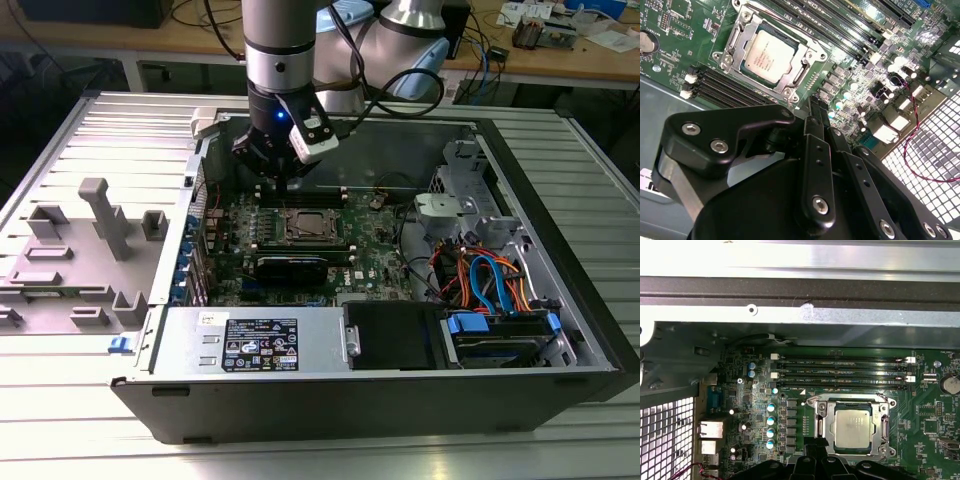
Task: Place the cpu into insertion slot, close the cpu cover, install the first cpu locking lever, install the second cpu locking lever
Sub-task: 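Install the first cpu locking lever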
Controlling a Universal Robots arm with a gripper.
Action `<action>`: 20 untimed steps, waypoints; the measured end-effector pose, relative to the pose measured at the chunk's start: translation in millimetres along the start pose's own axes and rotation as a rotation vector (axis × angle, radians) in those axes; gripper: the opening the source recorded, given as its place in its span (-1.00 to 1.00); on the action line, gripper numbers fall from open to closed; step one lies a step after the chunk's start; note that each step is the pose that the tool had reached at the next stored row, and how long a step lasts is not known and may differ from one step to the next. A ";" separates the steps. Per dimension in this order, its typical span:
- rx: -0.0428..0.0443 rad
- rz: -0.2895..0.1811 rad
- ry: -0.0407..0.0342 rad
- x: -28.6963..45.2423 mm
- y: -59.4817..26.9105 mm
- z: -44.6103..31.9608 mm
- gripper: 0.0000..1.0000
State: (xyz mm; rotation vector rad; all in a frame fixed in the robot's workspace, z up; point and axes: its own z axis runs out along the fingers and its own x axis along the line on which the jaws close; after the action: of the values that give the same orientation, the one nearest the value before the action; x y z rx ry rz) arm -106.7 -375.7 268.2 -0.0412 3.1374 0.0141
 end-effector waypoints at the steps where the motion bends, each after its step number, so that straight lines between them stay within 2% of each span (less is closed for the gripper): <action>1: -0.0001 0.000 0.0001 0.0 0.0 0.0 -0.79; 3: -0.0018 0.000 0.0000 2.1 -0.3 0.0 -0.79; 5: -0.0024 -0.008 -0.0004 8.2 -0.1 0.1 -0.79; 8: -0.0022 -0.028 -0.0005 10.8 -0.1 0.3 -0.79; 11: -0.0018 -0.029 -0.0124 17.3 0.1 0.7 -0.79; 13: -0.0016 -0.029 -0.0185 18.9 0.6 1.2 -0.79; 20: -0.0001 -0.034 -0.0268 21.4 6.6 1.8 -0.79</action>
State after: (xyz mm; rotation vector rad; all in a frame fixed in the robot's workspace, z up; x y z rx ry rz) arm -128.2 -369.6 266.3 -0.0940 3.1093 0.0145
